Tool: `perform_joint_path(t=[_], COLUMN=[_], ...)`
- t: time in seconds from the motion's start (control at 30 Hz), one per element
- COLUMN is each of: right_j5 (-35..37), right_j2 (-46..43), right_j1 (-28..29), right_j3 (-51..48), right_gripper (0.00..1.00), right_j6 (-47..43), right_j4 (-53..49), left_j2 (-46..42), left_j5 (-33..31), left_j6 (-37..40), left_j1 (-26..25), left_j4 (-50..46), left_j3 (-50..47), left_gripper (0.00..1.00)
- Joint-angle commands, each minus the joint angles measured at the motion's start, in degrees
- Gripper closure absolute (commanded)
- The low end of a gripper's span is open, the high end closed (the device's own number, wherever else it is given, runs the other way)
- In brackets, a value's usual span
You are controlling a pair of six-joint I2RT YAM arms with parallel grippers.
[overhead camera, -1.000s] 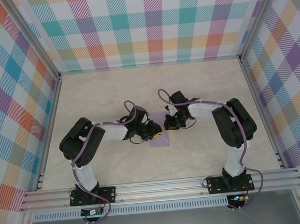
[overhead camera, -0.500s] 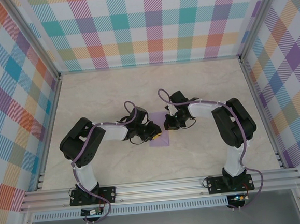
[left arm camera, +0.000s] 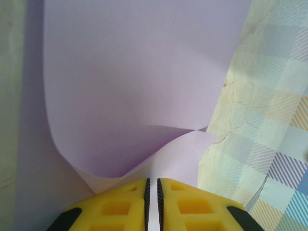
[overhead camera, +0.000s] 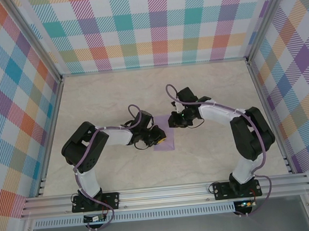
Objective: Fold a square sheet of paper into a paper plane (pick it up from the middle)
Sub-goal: Fold the triangle a second time at the center of the table.
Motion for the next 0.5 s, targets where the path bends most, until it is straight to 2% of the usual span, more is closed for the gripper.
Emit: perform_joint_path(t=[0.0, 0.13, 0.47], right_j5=[-4.1, -7.7, -8.4], right_j2=[-2.6, -5.1, -2.8], right_j1=[0.6, 2.0, 6.1], right_j3=[-3.9, -7.7, -9.3], right_gripper=[0.85, 0.91, 0.96], right_j6=[3.2, 6.0, 7.8], right_j4=[0.1, 1.6, 2.3], left_j2=[1.6, 1.6, 0.9], left_j5=[-4.8, -6.0, -6.8], left_j6=[0.9, 1.0, 0.7], left_j1=[-1.1, -1.4, -1.6], left_j4=[-9.6, -10.8, -10.9], left_j3=[-1.2, -1.0, -2.2], left_gripper=[0.86, 0.88, 0.92])
